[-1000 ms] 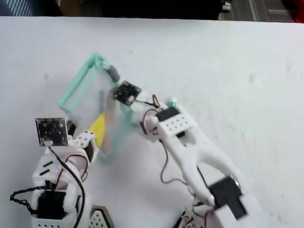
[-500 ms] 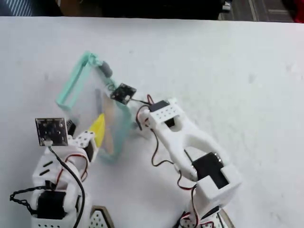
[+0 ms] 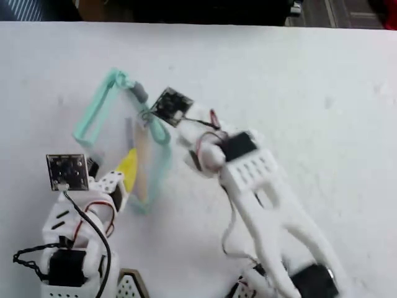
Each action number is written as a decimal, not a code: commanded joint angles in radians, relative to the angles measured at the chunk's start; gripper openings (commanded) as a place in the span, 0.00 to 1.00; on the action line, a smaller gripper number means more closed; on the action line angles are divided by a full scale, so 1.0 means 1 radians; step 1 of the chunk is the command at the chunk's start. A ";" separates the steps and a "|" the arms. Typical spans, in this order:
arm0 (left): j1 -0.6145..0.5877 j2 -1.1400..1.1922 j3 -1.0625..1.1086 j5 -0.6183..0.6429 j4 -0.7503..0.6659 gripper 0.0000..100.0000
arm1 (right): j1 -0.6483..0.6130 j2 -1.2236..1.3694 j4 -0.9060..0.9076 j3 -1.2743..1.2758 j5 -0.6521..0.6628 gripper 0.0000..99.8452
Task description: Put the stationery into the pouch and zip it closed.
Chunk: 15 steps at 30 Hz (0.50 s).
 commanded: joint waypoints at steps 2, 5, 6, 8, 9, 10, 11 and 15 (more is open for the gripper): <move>0.048 -0.010 -0.006 0.006 -0.026 0.25 | 0.007 -0.305 0.047 -0.034 0.008 0.02; 0.091 -0.010 -0.006 0.005 -0.023 0.25 | 0.010 -0.437 0.048 -0.034 0.008 0.02; 0.104 -0.010 -0.006 0.005 -0.020 0.25 | 0.010 -0.472 0.048 -0.034 0.008 0.02; 0.124 -0.010 -0.006 0.005 -0.018 0.25 | 0.010 -0.524 0.047 -0.037 0.002 0.02; 0.136 -0.010 -0.006 0.005 -0.018 0.25 | 0.010 -0.547 0.044 -0.037 0.000 0.02; 0.150 -0.010 -0.006 0.005 -0.017 0.25 | 0.010 -0.565 0.041 -0.037 0.000 0.02; 0.163 -0.010 -0.005 0.005 -0.017 0.25 | 0.010 -0.581 0.039 -0.038 0.000 0.02; 0.222 -0.010 -0.006 -0.017 0.005 0.25 | 0.002 -0.636 -0.044 -0.038 -0.034 0.02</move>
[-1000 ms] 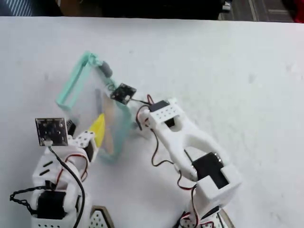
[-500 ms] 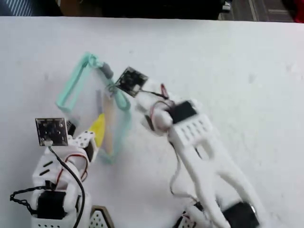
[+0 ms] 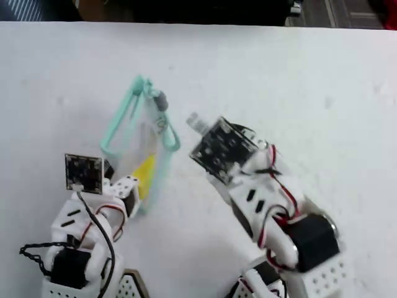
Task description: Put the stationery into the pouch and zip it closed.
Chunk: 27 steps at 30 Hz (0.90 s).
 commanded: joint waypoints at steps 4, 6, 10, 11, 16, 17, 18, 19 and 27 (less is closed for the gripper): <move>0.130 -0.008 -0.006 -0.110 0.032 0.25 | 0.002 -0.081 -0.266 -0.038 -0.319 0.02; 0.151 -0.008 -0.006 -0.114 0.032 0.25 | 0.002 -0.082 -0.363 -0.035 -0.463 0.02; 0.151 -0.008 -0.006 -0.115 0.032 0.25 | 0.002 -0.079 -0.432 -0.029 -0.546 0.02; 0.150 -0.008 -0.006 -0.115 0.032 0.25 | -0.008 -0.074 -0.438 -0.026 -0.548 0.02; 0.150 -0.008 -0.006 -0.110 0.032 0.30 | -0.191 -0.001 -0.444 -0.026 -0.546 0.02; 0.148 -0.008 -0.006 -0.110 0.032 0.32 | -0.222 0.022 -0.444 -0.028 -0.546 0.02; 0.148 -0.008 -0.006 -0.110 0.032 0.32 | -0.243 0.047 -0.446 -0.031 -0.546 0.02; 0.148 -0.008 -0.006 -0.110 0.032 0.32 | -0.255 0.070 -0.446 -0.031 -0.546 0.02; 0.148 -0.008 -0.006 -0.110 0.032 0.32 | -0.263 0.140 -0.372 -0.011 -0.546 0.02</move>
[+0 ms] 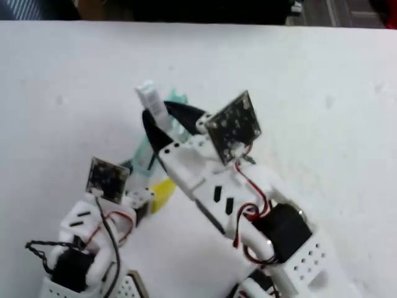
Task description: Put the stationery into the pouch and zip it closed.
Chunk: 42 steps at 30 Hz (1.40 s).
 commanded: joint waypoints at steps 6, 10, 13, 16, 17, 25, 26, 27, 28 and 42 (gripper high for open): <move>0.007 -0.001 -0.006 -0.003 0.000 0.32 | -0.012 -0.018 0.027 0.077 -0.011 0.02; 0.007 -0.001 -0.006 -0.003 0.000 0.32 | -0.015 -0.005 0.001 0.100 -0.011 0.02; 0.007 -0.001 -0.006 -0.003 0.002 0.32 | -0.015 0.019 -0.044 0.103 -0.011 0.02; 0.007 -0.001 -0.006 -0.003 0.002 0.32 | -0.015 0.067 -0.088 0.103 -0.009 0.02; 0.007 -0.001 -0.006 -0.003 0.002 0.32 | -0.015 0.085 -0.099 0.103 0.003 0.02; 0.005 -0.001 -0.006 -0.003 0.002 0.32 | -0.073 0.173 -0.130 0.117 0.101 0.02; 0.005 -0.001 -0.006 -0.003 0.002 0.32 | -0.076 0.157 -0.130 0.124 0.101 0.02; 0.005 -0.001 -0.006 -0.003 0.002 0.32 | -0.076 0.136 -0.130 0.135 0.101 0.02; 0.005 -0.001 -0.006 -0.003 0.002 0.32 | -0.076 0.111 -0.130 0.149 0.103 0.02; 0.005 -0.001 -0.006 -0.002 0.002 0.32 | -0.076 -0.110 0.041 0.250 0.298 0.23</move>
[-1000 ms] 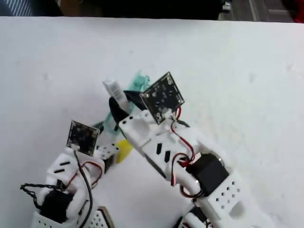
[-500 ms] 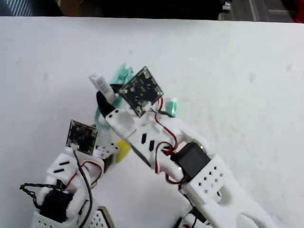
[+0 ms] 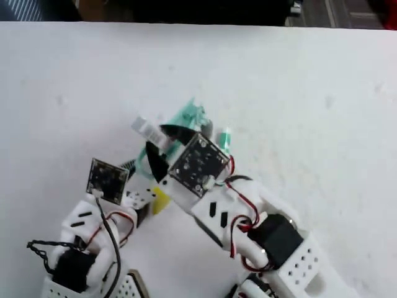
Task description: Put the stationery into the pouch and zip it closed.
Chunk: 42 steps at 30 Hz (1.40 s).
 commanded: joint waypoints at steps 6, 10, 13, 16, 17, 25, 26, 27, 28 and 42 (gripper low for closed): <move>-0.001 0.001 -0.006 -0.002 0.002 0.32 | -0.013 -0.008 0.033 -0.025 0.015 0.24; -0.001 0.001 -0.006 -0.002 0.002 0.32 | -0.016 0.001 0.076 -0.129 0.015 0.24; -0.001 0.001 -0.006 -0.002 0.002 0.32 | -0.016 0.002 0.088 -0.175 0.015 0.24; -0.001 0.001 -0.006 -0.002 0.002 0.32 | -0.016 0.002 0.090 -0.216 0.015 0.24; -0.001 0.001 -0.006 -0.002 0.002 0.32 | -0.016 0.002 0.090 -0.230 0.015 0.24; -0.001 0.001 -0.005 -0.002 0.002 0.32 | -0.076 0.116 0.102 -0.299 0.015 0.24; -0.001 0.001 -0.005 -0.002 0.002 0.32 | -0.091 0.142 0.104 -0.310 0.017 0.24; -0.001 0.001 -0.005 -0.002 0.002 0.32 | -0.101 0.168 0.104 -0.322 0.017 0.24; -0.001 0.001 -0.005 -0.002 0.002 0.32 | -0.102 0.189 0.104 -0.336 0.017 0.24; -0.001 0.001 -0.005 -0.002 0.002 0.32 | -0.064 0.232 0.096 -0.377 0.025 0.04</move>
